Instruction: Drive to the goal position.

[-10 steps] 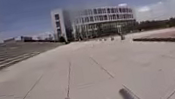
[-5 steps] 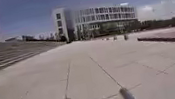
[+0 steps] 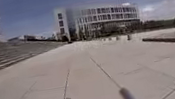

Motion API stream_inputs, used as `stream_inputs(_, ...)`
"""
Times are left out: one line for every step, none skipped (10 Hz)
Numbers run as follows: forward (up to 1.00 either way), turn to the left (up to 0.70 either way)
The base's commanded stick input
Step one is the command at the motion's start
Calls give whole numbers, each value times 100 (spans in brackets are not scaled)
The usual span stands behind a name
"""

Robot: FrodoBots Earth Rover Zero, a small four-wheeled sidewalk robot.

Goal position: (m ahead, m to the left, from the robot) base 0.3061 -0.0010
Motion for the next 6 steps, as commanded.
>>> stream_inputs(70, -2)
stream_inputs(70, -2)
stream_inputs(70, 0)
stream_inputs(70, 0)
stream_inputs(70, 0)
stream_inputs(70, -14)
